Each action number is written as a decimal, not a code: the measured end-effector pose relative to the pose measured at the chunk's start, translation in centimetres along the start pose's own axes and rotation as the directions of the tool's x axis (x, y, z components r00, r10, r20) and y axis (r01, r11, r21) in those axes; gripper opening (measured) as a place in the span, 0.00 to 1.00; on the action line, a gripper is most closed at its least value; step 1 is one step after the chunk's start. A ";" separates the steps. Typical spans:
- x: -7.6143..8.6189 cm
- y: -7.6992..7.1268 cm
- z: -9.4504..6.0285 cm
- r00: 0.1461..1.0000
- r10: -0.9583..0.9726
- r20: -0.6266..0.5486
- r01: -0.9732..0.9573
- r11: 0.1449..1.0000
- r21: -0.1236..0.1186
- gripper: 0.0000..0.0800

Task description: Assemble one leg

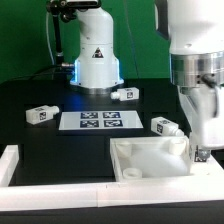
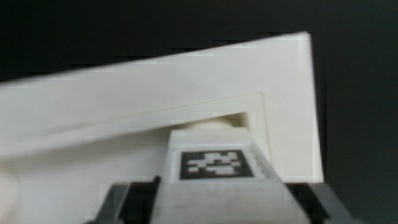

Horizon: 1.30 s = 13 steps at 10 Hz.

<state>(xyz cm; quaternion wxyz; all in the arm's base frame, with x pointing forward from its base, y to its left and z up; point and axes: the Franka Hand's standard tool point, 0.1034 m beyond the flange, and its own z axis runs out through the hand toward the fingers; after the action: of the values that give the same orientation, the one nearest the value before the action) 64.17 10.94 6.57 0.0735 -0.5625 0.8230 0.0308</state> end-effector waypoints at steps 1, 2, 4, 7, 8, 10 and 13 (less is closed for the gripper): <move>0.3 -0.2 -0.1 0.996 0.085 0.008 -0.085 0.996 0.000 0.36; 0.4 -0.3 -0.1 0.986 0.163 0.015 -0.163 0.987 0.006 0.36; 0.3 -0.3 -0.2 0.988 0.154 0.009 -0.154 0.988 0.027 0.36; 0.4 -0.2 0.0 0.993 0.117 0.004 -0.117 0.993 0.026 0.59; 0.3 -0.2 0.0 0.993 0.116 0.004 -0.116 0.993 0.027 0.73; -1.0 -0.6 -2.5 0.995 0.089 0.035 -0.091 0.995 0.048 0.80; -1.1 -0.7 -5.3 0.996 0.069 0.064 -0.074 0.995 0.069 0.81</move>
Offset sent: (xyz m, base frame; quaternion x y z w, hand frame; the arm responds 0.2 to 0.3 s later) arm 0.0016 0.0034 0.0002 0.0267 0.0089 0.1496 0.9884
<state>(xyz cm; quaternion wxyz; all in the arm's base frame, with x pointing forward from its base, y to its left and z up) 64.78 10.96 11.99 0.1176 -0.5285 0.8405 0.0215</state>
